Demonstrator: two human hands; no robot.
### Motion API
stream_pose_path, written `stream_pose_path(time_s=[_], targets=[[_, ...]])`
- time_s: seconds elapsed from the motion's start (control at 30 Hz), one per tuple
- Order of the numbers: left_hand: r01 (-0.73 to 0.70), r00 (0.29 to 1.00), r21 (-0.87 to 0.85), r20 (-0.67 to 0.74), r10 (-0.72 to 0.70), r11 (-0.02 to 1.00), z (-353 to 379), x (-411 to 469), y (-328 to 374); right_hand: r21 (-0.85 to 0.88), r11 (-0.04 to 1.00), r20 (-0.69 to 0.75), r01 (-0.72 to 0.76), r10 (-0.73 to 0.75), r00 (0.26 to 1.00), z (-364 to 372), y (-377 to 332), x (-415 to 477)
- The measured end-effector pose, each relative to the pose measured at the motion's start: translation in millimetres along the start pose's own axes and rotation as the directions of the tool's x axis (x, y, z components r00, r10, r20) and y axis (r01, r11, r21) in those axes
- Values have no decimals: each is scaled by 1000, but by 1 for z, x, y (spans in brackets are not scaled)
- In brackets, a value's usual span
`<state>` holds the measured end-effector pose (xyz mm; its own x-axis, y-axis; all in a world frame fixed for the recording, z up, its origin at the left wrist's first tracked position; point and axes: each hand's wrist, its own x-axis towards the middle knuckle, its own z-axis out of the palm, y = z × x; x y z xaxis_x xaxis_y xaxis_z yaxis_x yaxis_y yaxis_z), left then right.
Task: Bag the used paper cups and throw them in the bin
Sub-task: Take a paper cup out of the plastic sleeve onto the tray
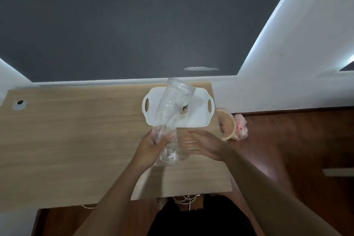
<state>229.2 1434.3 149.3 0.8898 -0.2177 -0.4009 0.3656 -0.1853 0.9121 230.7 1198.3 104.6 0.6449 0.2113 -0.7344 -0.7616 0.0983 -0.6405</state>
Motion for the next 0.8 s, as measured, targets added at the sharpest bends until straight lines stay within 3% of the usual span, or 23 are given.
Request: stream_pose_path(time_s=[0.1, 0.2, 0.3, 0.37, 0.57, 0.8], targets=[[9, 992, 56, 124, -16, 998, 29, 11, -4, 168, 986, -15, -10, 13, 1000, -16, 22, -22], [11, 971, 134, 235, -43, 991, 59, 17, -3, 166, 983, -58, 82, -74, 996, -31, 35, -46], [91, 934, 106, 336, -122, 990, 96, 24, -4, 91, 986, -126, 136, -124, 984, -50, 48, -65], [88, 947, 92, 303, -112, 992, 122, 30, -2, 92, 983, -198, 160, -140, 970, -69, 57, -67], [61, 987, 319, 125, -105, 946, 187, 54, -4, 111, 985, -397, 132, -78, 915, -141, 69, -75], [128, 971, 372, 142, -193, 919, 263, 86, 1, 251, 965, -367, 78, 20, 930, -222, 57, -72]])
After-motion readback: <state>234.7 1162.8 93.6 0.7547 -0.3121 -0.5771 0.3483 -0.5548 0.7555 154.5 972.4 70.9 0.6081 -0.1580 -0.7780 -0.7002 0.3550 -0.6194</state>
